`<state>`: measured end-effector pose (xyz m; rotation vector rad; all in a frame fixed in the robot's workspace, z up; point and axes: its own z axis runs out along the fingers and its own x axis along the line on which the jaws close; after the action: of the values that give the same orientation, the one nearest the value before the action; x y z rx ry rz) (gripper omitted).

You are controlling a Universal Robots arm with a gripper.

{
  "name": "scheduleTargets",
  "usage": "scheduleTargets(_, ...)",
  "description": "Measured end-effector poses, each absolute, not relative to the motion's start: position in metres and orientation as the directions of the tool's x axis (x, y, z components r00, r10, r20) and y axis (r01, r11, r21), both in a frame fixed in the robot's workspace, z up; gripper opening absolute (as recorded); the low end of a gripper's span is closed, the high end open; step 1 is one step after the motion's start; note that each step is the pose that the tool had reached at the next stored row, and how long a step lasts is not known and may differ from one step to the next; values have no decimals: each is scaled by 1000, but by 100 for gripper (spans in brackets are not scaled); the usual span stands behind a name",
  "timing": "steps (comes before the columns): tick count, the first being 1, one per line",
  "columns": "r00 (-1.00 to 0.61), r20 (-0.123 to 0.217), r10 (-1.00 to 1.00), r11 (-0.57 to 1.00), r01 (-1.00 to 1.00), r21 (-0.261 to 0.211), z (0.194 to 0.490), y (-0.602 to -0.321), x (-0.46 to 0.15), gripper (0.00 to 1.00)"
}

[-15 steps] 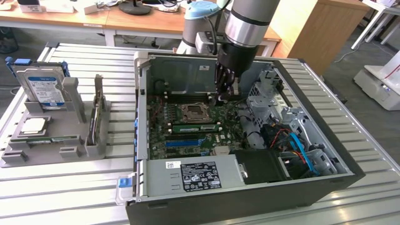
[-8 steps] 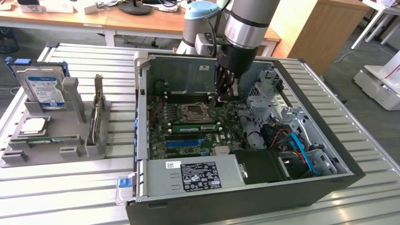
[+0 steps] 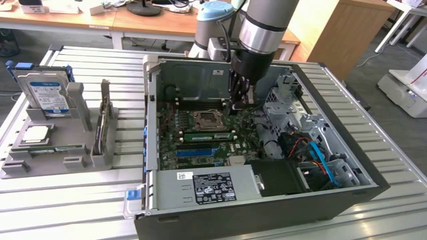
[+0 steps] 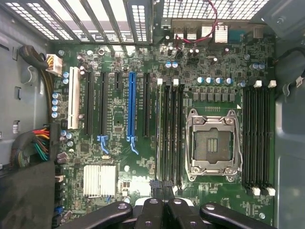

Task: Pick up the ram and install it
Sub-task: 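Press down the ram until it locks into place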

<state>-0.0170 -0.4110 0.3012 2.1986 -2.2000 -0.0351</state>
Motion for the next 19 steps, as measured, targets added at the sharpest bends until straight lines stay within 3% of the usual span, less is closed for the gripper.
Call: scheduleTargets(19,-1,6,-1000,1,-999,38,297,-411,-17,11)
